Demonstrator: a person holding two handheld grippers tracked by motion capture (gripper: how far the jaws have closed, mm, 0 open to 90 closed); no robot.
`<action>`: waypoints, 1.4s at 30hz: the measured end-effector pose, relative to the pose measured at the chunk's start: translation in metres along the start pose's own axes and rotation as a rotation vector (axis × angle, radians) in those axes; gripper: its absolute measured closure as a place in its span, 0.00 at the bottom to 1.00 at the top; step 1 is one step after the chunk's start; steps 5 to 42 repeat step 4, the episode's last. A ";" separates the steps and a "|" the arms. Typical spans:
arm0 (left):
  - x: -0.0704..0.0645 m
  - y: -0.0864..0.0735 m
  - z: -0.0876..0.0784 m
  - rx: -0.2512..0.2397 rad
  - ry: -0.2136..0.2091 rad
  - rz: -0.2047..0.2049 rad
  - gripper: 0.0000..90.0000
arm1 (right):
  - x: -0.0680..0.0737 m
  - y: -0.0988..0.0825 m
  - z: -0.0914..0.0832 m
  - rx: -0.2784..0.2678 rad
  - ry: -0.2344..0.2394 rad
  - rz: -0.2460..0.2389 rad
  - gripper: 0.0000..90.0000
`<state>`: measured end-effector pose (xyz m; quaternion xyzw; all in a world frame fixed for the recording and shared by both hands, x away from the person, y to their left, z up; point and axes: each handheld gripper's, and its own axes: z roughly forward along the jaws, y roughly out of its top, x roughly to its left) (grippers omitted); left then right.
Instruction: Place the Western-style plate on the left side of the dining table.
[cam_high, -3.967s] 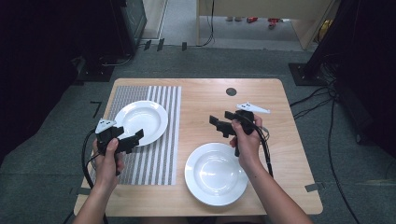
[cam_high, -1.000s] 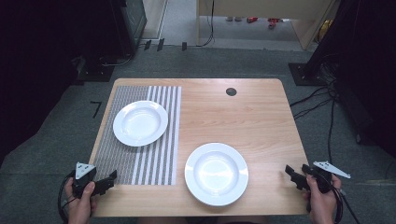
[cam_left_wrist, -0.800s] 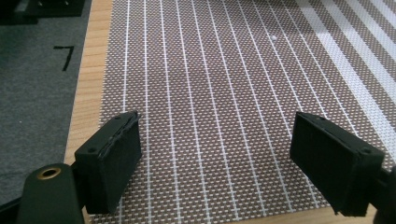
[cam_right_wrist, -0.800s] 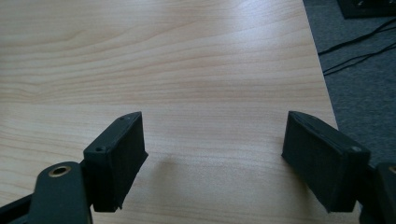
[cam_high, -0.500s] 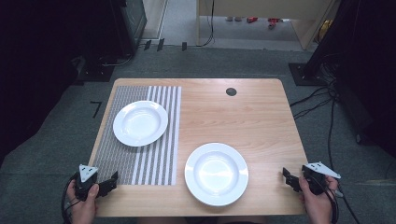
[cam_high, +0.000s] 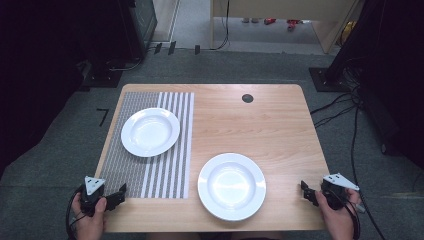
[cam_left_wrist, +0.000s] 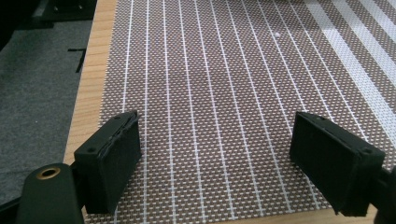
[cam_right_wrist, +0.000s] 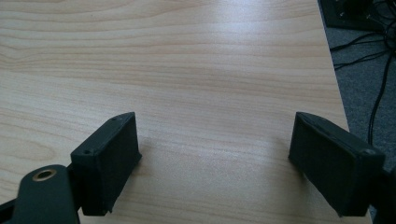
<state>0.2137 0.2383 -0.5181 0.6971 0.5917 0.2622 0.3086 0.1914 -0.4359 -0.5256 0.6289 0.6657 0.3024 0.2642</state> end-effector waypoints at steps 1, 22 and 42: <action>0.000 0.000 0.000 0.000 0.000 -0.001 0.18 | 0.000 0.000 0.000 -0.001 0.000 -0.002 0.17; 0.000 0.000 0.000 0.000 0.000 -0.001 0.18 | 0.000 0.000 0.000 0.001 0.001 -0.001 0.17; 0.000 0.000 0.000 0.000 0.000 -0.001 0.18 | 0.000 0.000 0.000 0.001 0.001 -0.001 0.17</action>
